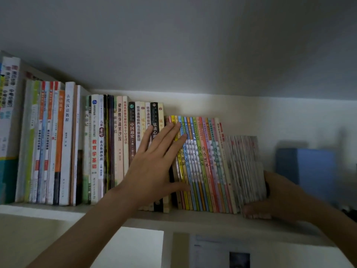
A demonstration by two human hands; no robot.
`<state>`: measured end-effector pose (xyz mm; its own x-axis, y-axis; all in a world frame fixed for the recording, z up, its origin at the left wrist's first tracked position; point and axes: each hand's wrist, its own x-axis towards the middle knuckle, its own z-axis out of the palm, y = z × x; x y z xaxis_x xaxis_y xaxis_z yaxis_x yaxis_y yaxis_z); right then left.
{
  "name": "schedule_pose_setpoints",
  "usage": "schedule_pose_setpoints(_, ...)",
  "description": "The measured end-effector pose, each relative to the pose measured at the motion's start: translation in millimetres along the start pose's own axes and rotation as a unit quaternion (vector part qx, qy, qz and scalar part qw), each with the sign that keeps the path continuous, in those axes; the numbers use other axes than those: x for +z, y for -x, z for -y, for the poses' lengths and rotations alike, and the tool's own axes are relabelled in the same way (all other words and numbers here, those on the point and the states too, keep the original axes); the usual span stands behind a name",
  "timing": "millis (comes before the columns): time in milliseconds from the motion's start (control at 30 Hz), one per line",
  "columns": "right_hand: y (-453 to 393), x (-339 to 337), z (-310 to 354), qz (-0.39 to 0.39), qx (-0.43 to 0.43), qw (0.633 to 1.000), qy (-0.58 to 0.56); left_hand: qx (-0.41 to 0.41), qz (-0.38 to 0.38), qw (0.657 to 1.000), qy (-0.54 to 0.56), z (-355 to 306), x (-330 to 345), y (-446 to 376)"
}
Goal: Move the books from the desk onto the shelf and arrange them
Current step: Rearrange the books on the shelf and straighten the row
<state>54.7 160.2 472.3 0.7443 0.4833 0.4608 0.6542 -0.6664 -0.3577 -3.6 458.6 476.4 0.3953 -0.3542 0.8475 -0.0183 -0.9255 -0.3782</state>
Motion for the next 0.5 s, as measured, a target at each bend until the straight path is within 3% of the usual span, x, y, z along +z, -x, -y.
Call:
schedule_pose_setpoints(300, 3.8, 14.4, 0.5, -0.057, -0.02, 0.997, -0.05, -0.04, -0.063, 0.997, -0.013, -17.0, -16.0, -45.6)
schedule_pose_setpoints(500, -2.4, 11.3, -6.6, -0.018, -0.008, 0.999, -0.035, -0.026, -0.045, 0.999, 0.005, -32.6, -7.8, -84.9)
